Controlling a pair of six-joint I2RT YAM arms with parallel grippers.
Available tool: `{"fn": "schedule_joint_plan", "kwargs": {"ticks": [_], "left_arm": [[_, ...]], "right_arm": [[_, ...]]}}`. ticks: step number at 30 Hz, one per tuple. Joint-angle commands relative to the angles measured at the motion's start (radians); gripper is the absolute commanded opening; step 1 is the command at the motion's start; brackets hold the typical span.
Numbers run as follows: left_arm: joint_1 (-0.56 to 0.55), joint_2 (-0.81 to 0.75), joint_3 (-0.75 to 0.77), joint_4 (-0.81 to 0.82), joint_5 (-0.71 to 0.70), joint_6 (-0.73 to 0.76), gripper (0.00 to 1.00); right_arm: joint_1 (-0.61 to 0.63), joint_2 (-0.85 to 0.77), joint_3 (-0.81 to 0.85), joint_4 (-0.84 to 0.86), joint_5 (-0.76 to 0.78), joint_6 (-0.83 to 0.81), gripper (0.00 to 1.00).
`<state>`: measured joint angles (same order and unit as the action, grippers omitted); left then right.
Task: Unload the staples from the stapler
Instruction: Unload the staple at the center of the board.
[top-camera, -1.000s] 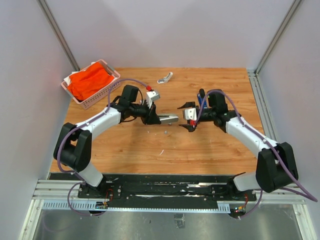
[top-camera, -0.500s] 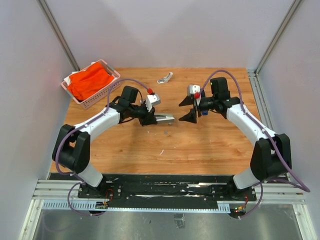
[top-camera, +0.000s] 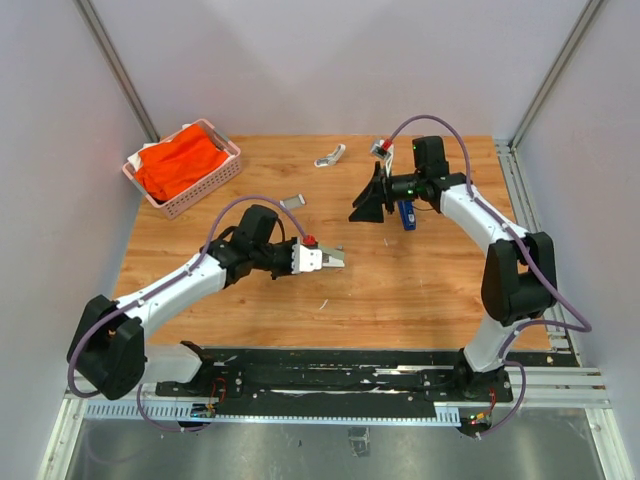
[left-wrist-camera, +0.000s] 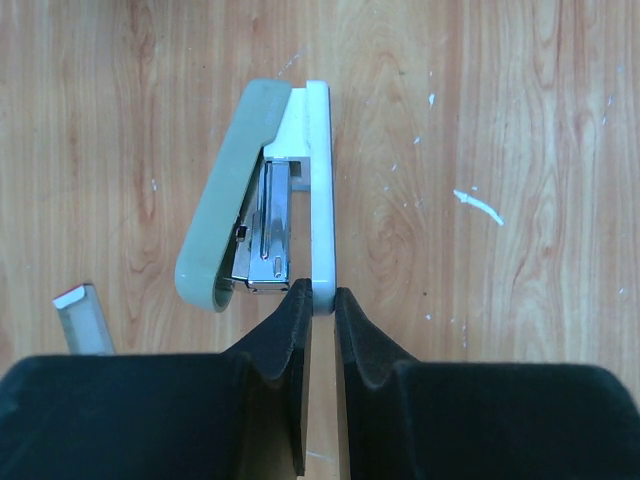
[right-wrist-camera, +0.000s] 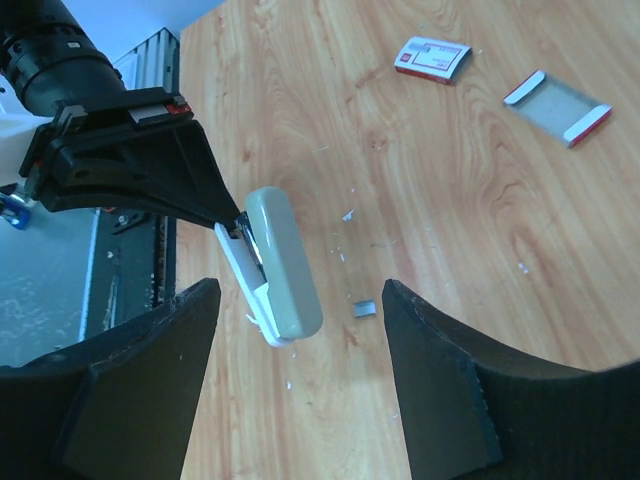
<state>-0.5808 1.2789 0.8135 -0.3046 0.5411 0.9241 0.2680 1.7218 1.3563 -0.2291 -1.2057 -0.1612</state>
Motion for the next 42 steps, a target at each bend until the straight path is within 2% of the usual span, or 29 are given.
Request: {"fn": "schedule_joint_plan", "kwargs": {"ticks": [1, 6, 15, 21, 38, 42], "left_arm": [[-0.021, -0.05, -0.015, 0.005, -0.011, 0.144, 0.0], [-0.042, -0.072, -0.03, -0.048, -0.009, 0.245, 0.0], [-0.074, -0.078, -0.047, -0.076, -0.007, 0.304, 0.0], [-0.086, -0.079, -0.051, -0.1, -0.01, 0.356, 0.0], [-0.094, -0.08, -0.046, -0.123, 0.026, 0.406, 0.0], [-0.096, -0.079, -0.051, -0.119, 0.029, 0.403, 0.0]], "right_arm": [[0.014, 0.037, 0.03, -0.018, -0.077, 0.065, 0.68], [0.078, 0.06, 0.017, -0.075, -0.098, -0.029, 0.68], [0.175, 0.133, 0.026, -0.074, -0.114, -0.054, 0.69], [0.23, 0.167, 0.043, -0.161, -0.141, -0.146, 0.69], [0.277, 0.244, 0.043, -0.168, -0.217, -0.152, 0.68], [0.29, 0.254, 0.051, -0.187, -0.245, -0.169, 0.65]]}}
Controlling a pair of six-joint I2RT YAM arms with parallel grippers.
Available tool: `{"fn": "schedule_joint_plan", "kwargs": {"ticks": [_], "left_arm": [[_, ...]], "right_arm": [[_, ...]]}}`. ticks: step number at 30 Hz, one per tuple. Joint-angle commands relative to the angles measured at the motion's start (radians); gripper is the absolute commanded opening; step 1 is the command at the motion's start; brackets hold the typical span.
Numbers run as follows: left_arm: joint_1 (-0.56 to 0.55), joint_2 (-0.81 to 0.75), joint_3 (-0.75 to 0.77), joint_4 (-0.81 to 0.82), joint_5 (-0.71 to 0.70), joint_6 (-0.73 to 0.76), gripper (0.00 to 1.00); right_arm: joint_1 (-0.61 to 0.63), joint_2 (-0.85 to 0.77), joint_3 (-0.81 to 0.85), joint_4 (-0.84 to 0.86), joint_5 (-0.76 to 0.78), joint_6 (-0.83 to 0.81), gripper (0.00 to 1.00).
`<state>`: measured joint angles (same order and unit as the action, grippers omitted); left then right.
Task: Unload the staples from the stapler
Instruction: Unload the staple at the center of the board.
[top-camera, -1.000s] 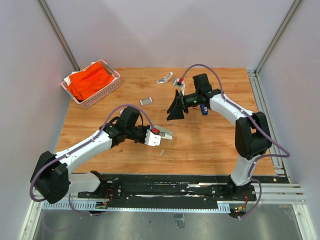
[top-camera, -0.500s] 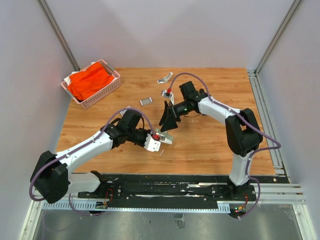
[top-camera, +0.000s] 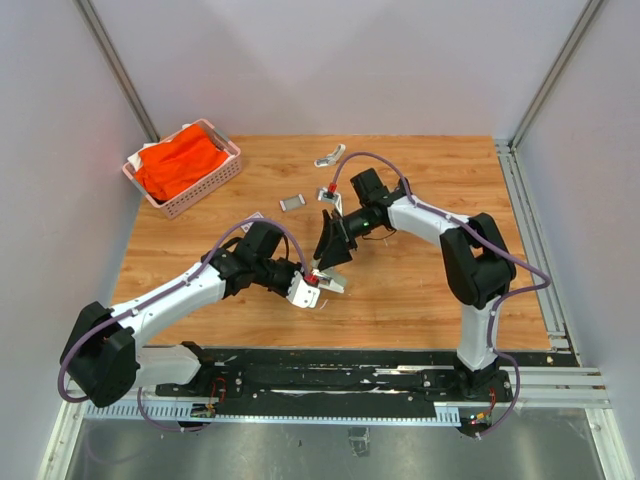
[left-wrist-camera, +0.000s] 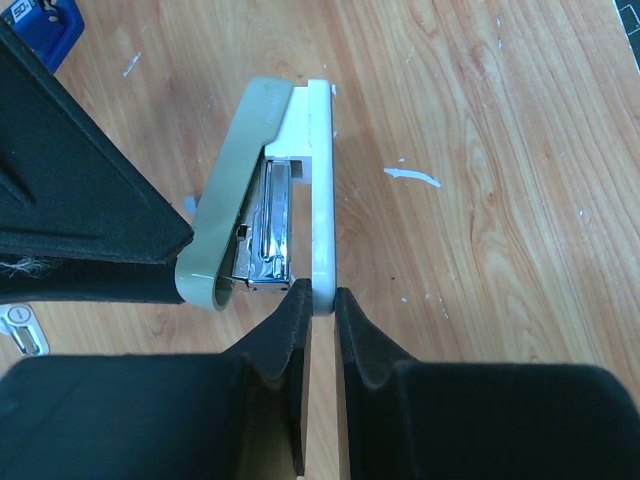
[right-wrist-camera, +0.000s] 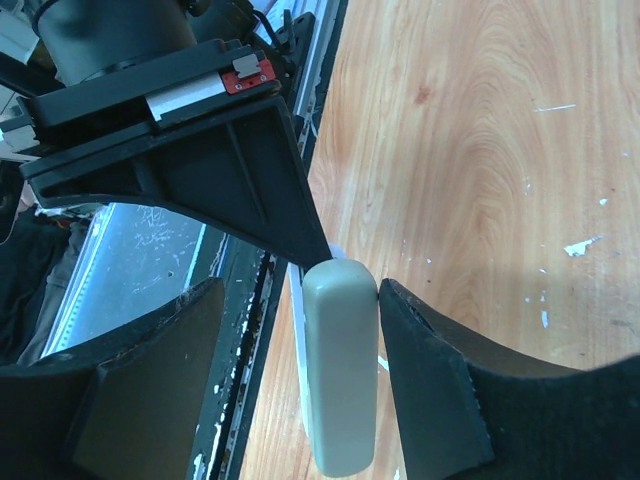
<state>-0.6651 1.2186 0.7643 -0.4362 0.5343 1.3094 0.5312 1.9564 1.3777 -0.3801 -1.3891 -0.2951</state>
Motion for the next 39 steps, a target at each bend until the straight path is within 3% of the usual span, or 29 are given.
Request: {"fn": "schedule_joint_plan", "kwargs": {"ticks": [1, 13, 17, 21, 26, 31, 39], "left_arm": [[-0.011, -0.02, -0.004, 0.016, 0.034, 0.017, 0.0], [-0.013, -0.026, -0.004, 0.016, 0.036, 0.015, 0.0], [-0.013, -0.027, -0.011, 0.016, 0.032, 0.02, 0.0], [-0.013, -0.032, -0.032, 0.024, 0.029, 0.024, 0.0], [-0.013, -0.033, -0.051, 0.035, 0.016, 0.028, 0.0], [-0.013, -0.029, -0.055, 0.075, -0.005, -0.017, 0.0], [-0.013, -0.036, -0.138, 0.277, -0.097, -0.158, 0.0]], "right_arm": [[0.03, 0.019, 0.035, -0.05, -0.06, -0.048, 0.64], [0.061, 0.087, 0.069, -0.133, -0.035, -0.108, 0.6], [0.058, 0.093, 0.087, -0.146, -0.055, -0.105, 0.5], [0.041, 0.088, 0.12, -0.17, -0.074, -0.092, 0.47], [0.007, 0.079, 0.128, -0.171, -0.089, -0.075, 0.28], [-0.016, 0.047, 0.127, -0.171, -0.096, -0.073, 0.16], [-0.109, -0.089, 0.14, -0.166, -0.09, -0.067, 0.09]]}}
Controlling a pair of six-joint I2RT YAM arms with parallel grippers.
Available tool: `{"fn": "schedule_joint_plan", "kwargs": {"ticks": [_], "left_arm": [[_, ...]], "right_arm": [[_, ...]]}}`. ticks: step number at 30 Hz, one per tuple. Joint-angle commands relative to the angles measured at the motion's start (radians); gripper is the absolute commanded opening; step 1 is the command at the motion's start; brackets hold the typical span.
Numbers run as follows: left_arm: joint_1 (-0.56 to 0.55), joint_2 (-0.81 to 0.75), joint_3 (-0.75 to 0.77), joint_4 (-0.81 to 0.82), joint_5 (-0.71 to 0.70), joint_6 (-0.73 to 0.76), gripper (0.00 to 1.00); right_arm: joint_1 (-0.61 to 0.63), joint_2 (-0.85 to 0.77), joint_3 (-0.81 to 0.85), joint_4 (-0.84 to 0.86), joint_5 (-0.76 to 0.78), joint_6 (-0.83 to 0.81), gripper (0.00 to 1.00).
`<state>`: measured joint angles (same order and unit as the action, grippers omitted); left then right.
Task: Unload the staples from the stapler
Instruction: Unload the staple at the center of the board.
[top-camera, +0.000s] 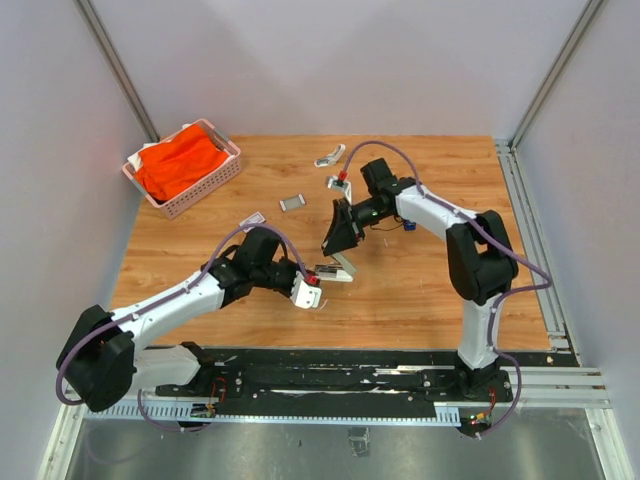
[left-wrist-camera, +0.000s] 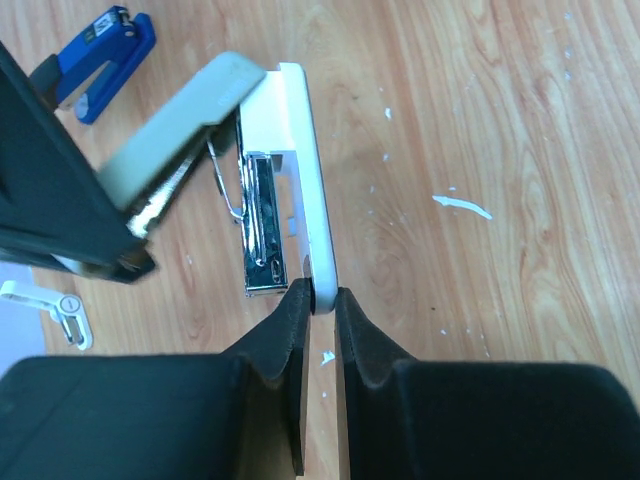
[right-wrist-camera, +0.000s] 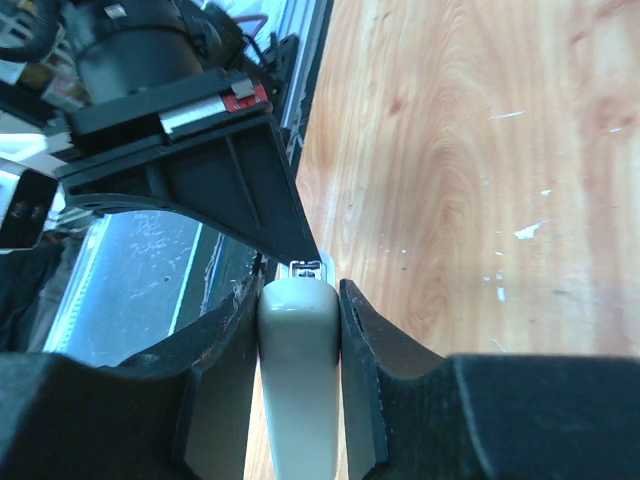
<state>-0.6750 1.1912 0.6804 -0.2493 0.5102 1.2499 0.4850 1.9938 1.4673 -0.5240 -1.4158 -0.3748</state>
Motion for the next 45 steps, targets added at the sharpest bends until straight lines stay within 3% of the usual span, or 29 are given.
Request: {"fn": "schedule_joint_plan", "kwargs": {"ticks": [1, 5, 10, 16, 23, 28, 34, 37, 42, 45], "left_arm": [[-0.002, -0.01, -0.071, 0.13, -0.08, -0.12, 0.0], [-0.001, -0.003, -0.121, 0.267, -0.124, -0.229, 0.0], [-0.002, 0.026, -0.144, 0.437, -0.216, -0.391, 0.0], [-0.002, 0.041, -0.109, 0.485, -0.271, -0.561, 0.0], [-0.002, 0.046, -0.115, 0.533, -0.328, -0.655, 0.0], [-0.003, 0.036, -0.126, 0.558, -0.337, -0.664, 0.0], [-0.003, 0.035, -0.086, 0.542, -0.427, -0.604, 0.11], [-0.001, 0.04, -0.04, 0.475, -0.455, -0.565, 0.25], [-0.002, 0.032, 0.009, 0.384, -0.428, -0.539, 0.38], [-0.003, 0.022, 0.005, 0.373, -0.411, -0.533, 0.41]], "right_arm": [[-0.081, -0.144, 0.05, -0.015, -0.057, 0.026, 0.09], [-0.15, -0.235, -0.026, 0.211, -0.033, 0.242, 0.06], [-0.217, -0.351, -0.199, 0.78, 0.038, 0.655, 0.0], [-0.24, -0.429, -0.324, 1.329, 0.189, 1.059, 0.0], [-0.264, -0.484, -0.458, 1.759, 0.397, 1.312, 0.0], [-0.273, -0.485, -0.454, 1.749, 0.375, 1.305, 0.0], [-0.266, -0.453, -0.414, 1.601, 0.21, 1.192, 0.0], [-0.25, -0.448, -0.394, 1.431, 0.138, 1.055, 0.0], [-0.216, -0.483, -0.368, 1.042, 0.151, 0.728, 0.0], [-0.206, -0.484, -0.359, 0.988, 0.153, 0.688, 0.0]]}}
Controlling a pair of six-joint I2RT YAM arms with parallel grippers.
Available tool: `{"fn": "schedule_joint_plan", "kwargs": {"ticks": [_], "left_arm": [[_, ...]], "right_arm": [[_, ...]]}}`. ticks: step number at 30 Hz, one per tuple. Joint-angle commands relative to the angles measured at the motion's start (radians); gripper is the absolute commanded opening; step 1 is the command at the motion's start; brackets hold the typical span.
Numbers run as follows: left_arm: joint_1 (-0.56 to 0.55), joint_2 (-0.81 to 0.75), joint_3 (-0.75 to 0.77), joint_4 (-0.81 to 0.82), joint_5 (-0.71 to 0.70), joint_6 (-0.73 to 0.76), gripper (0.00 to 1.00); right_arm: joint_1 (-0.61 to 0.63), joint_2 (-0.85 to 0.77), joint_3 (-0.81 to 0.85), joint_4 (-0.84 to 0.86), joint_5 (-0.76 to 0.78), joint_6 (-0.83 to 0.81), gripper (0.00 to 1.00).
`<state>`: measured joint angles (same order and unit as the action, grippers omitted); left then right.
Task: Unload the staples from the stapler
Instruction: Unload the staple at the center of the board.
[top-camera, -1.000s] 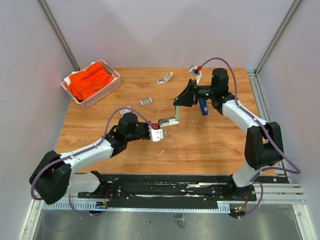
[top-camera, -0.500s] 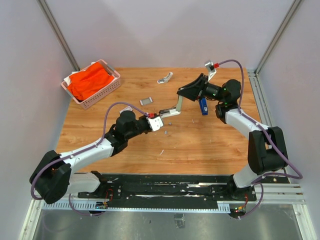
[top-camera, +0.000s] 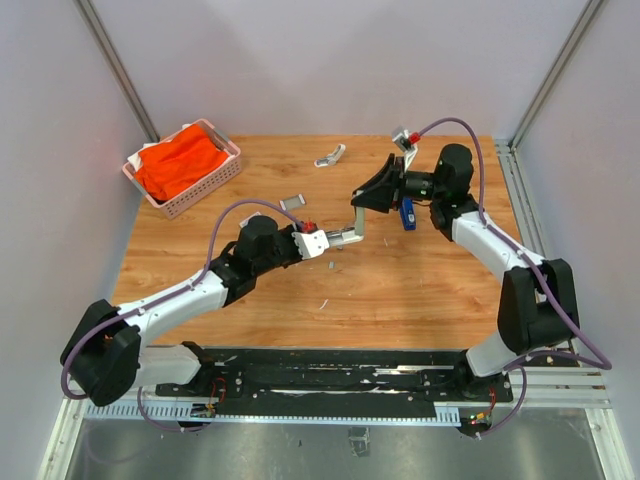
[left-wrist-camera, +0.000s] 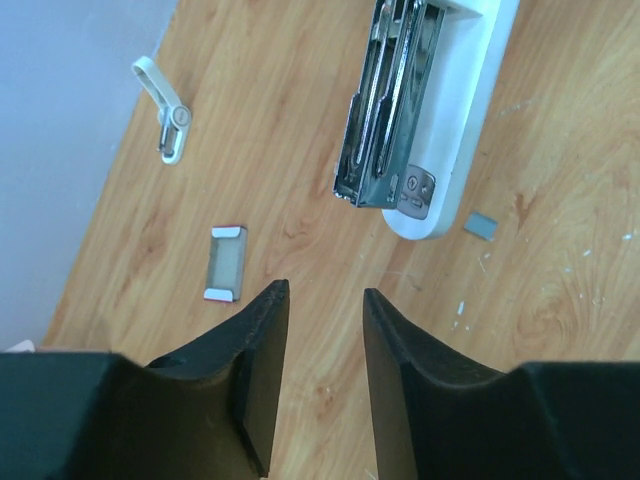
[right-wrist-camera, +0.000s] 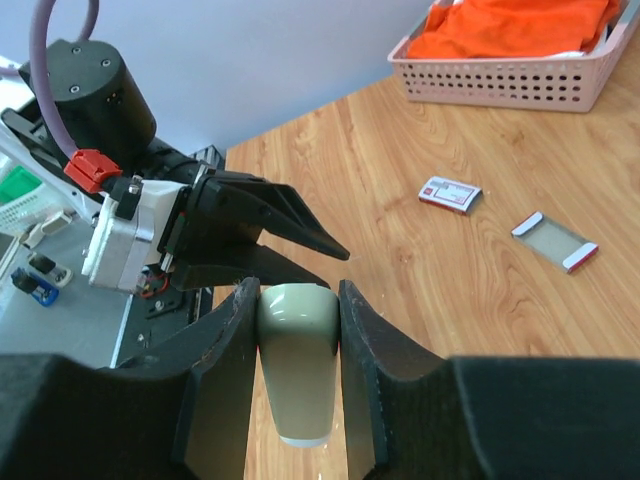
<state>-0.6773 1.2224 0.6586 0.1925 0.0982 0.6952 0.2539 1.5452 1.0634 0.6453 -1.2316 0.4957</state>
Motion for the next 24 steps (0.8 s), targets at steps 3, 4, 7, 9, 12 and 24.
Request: {"fn": "schedule_joint_plan", "kwargs": {"ticks": [3, 4, 7, 9, 12, 24], "left_arm": [[0.0, -0.02, 0.023, -0.083, -0.015, 0.024, 0.43], [0.001, -0.024, 0.02, -0.082, -0.029, 0.023, 0.43], [0.002, -0.045, 0.014, -0.082, -0.053, 0.02, 0.49], [0.008, -0.059, 0.01, -0.083, -0.048, 0.019, 0.53], [0.029, -0.071, 0.019, -0.085, -0.026, -0.006, 0.59], [0.256, -0.118, 0.008, -0.107, 0.186, -0.078, 0.63]], "right_arm": [[0.034, -0.038, 0.055, -0.243, -0.033, -0.24, 0.0], [0.036, -0.041, 0.06, -0.286, -0.036, -0.285, 0.0], [0.046, -0.051, 0.077, -0.427, -0.057, -0.457, 0.0], [0.045, -0.058, 0.062, -0.447, -0.067, -0.544, 0.0], [0.045, -0.053, 0.043, -0.422, -0.061, -0.586, 0.0], [-0.005, 0.114, 0.11, -0.187, -0.149, -0.602, 0.01]]}}
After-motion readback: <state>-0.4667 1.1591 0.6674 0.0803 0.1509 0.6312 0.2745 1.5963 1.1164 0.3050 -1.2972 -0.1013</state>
